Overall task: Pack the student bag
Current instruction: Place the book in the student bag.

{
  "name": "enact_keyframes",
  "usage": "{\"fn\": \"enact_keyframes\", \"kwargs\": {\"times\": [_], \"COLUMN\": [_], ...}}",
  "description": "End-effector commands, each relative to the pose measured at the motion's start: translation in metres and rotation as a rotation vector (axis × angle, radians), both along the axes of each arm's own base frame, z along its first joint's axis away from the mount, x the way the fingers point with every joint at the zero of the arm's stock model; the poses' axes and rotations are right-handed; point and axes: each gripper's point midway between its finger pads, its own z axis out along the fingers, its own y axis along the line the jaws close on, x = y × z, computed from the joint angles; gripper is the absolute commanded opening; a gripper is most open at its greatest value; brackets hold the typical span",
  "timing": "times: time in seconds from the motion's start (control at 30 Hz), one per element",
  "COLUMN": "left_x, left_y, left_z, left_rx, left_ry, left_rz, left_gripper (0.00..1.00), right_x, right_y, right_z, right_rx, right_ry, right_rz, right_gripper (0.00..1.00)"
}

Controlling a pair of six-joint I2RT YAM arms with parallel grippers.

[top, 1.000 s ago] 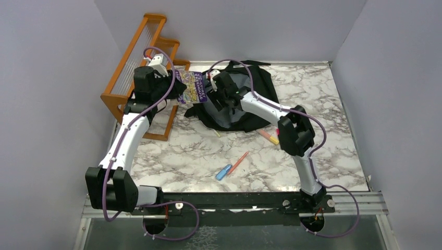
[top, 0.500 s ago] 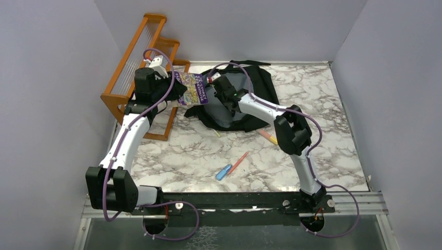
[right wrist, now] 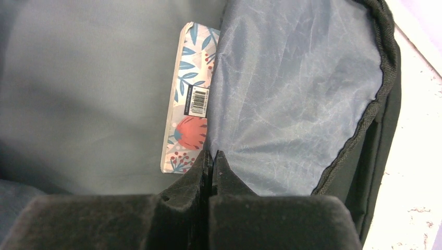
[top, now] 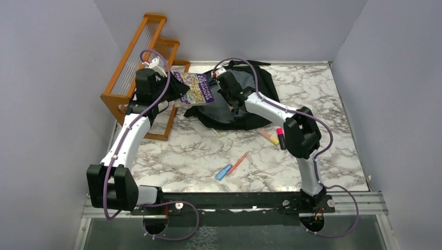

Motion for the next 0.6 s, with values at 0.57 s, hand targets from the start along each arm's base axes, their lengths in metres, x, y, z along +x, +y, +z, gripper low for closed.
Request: {"fn": "enact_keyframes", "kwargs": {"times": [0.57], "left_x": [0.067], "left_y": [-0.085], "left_z": [-0.017], "left_rx": [-0.349], "left_ry": [0.122], "left_rz": [0.019], "left_gripper": [0.0], "right_x": [0.017], "right_y": [0.01], "right_z": [0.123], "right_rx": [0.565], "right_ry": [-0.17], "right_rz": [0.059], "right_gripper": [0.0]}}
